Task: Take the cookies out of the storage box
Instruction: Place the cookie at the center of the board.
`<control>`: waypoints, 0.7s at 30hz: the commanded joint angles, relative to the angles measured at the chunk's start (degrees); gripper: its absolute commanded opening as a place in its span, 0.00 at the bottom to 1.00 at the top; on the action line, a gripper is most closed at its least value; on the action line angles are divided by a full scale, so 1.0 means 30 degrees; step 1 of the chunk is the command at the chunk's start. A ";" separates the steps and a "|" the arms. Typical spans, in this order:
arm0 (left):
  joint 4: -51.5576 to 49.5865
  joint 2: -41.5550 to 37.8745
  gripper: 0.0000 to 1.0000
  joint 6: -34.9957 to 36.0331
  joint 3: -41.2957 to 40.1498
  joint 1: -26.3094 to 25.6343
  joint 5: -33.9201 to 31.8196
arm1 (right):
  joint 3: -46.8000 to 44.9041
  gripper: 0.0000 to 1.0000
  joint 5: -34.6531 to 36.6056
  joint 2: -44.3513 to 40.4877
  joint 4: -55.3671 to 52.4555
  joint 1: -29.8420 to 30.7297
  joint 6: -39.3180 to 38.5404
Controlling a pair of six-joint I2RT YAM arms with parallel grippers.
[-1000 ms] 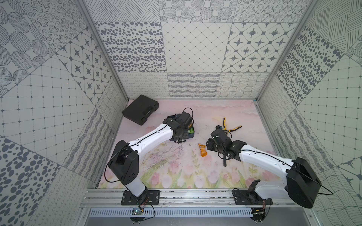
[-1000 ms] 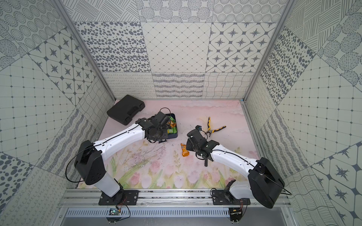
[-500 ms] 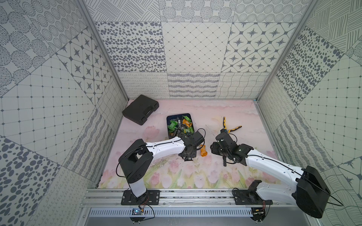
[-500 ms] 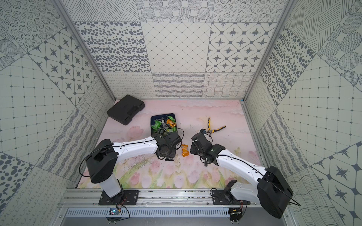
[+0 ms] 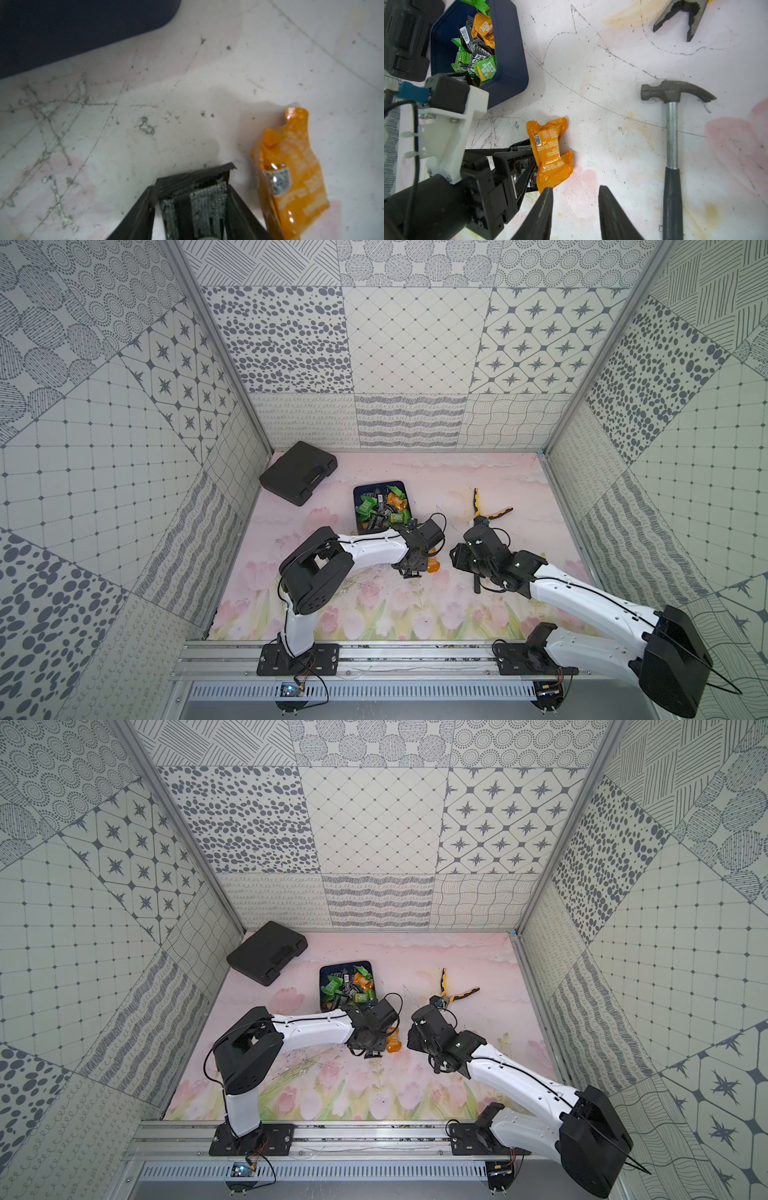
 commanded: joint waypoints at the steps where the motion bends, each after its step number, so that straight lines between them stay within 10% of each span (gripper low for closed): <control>1: -0.0025 -0.0503 0.62 -0.0075 -0.0274 -0.0065 -0.0130 | 0.0017 0.40 0.0533 -0.0536 0.0056 -0.0067 -0.0190; 10: -0.0390 -0.5499 0.68 -0.1545 -0.1862 0.0418 -0.1907 | 0.1798 0.43 0.0198 0.0700 0.0146 -0.0044 -0.3176; 21: -0.0928 -1.1223 0.68 -0.4704 -0.4932 0.6189 -0.1048 | 0.6214 0.44 -0.1961 0.5204 0.2049 0.0122 -1.1616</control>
